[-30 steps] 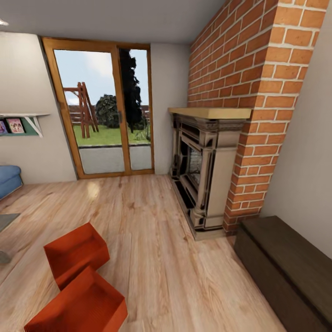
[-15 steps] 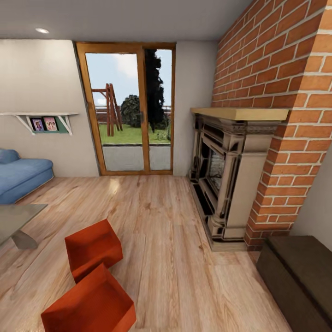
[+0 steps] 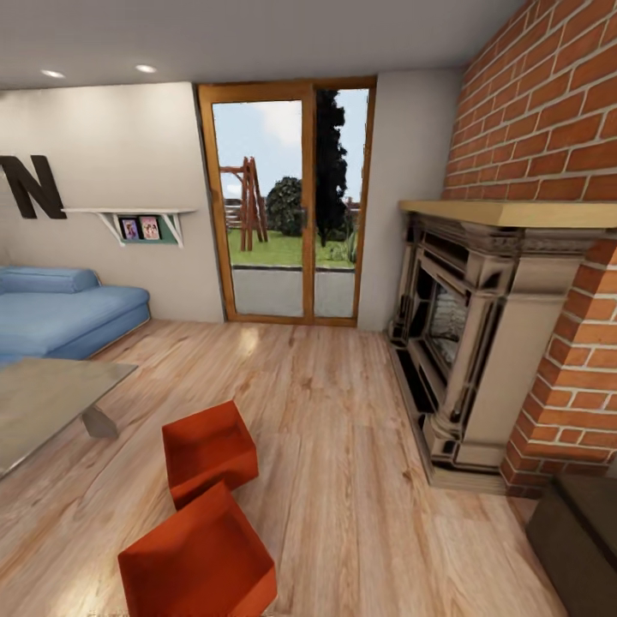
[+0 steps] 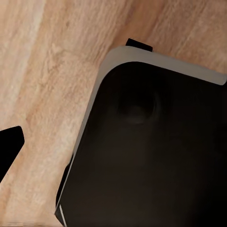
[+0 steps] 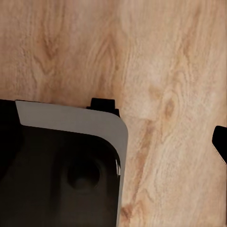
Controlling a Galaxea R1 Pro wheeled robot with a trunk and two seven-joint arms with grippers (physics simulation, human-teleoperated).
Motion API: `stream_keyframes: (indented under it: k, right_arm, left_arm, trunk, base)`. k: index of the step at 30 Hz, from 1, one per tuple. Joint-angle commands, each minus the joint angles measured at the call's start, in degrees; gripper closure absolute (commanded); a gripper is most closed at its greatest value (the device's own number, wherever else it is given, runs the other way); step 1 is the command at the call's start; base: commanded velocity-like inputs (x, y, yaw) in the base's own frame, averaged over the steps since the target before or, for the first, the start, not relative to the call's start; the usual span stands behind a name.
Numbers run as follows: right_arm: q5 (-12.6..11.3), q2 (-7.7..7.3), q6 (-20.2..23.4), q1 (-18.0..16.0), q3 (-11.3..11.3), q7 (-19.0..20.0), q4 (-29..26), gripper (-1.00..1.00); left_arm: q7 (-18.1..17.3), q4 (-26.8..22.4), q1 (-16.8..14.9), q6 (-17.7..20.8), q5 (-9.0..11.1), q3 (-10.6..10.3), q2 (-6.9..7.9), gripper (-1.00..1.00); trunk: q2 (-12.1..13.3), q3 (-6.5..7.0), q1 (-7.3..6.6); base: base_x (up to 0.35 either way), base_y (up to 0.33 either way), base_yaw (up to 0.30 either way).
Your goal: Move the two storage containers from the living room to the garage. In the garage, place one container on the floor and stack the other container on top of it (either order is fine).
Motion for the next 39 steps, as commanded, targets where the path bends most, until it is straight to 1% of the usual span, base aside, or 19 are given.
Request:
stream_keyframes:
  k: [1,3,7,18,31,34,39]
  right_arm:
    - [-0.59,-0.01,-0.33,-0.07,0.43,0.23,0.17,-1.0]
    - [-0.59,-0.03,-0.34,-0.07,0.43,0.23,0.17,-1.0]
    - [-0.59,-0.04,-0.33,-0.07,0.43,0.23,0.17,-1.0]
    - [-0.67,-0.11,-0.26,-0.07,0.43,0.37,0.17,-1.0]
    - [-0.18,-0.15,-0.18,-0.07,0.84,0.32,0.17,-1.0]
    - [-0.18,0.17,0.28,-0.07,1.03,0.41,0.17,-1.0]
    - [-0.19,0.15,0.33,-0.07,0.99,0.26,0.17,-1.0]
  left_arm:
    - [0.06,-0.03,-0.01,-0.15,0.31,0.4,-0.02,-1.0]
    - [0.06,-0.04,-0.01,-0.15,1.89,0.4,0.02,-1.0]
    - [0.06,-0.04,-0.01,-0.15,3.04,0.4,0.0,-1.0]
    - [0.06,0.0,-0.01,-0.06,3.27,0.31,-0.07,-1.0]
    - [0.06,0.05,-0.01,-0.13,3.29,0.27,-0.05,-1.0]
    - [0.06,0.05,-0.01,-0.14,3.38,0.3,-0.05,-1.0]
    - [0.06,-0.02,-0.01,-0.14,3.36,0.31,-0.05,-1.0]
  trunk:
    - [-0.03,-0.05,0.0]
    - [-0.03,-0.05,0.0]
    - [-0.03,-0.05,0.0]
    - [-0.03,-0.05,0.0]
    - [-0.03,-0.05,0.0]
    - [-0.03,-0.05,0.0]
    - [-0.03,-0.05,0.0]
  base:
    - [0.004,0.0,0.3]
    - [0.001,0.0,0.3]
    - [0.0,0.0,0.3]
    - [0.025,-0.015,0.277]
    - [0.233,-0.157,0.019]
    - [0.237,-0.161,0.005]
    - [0.106,-0.072,0.17]
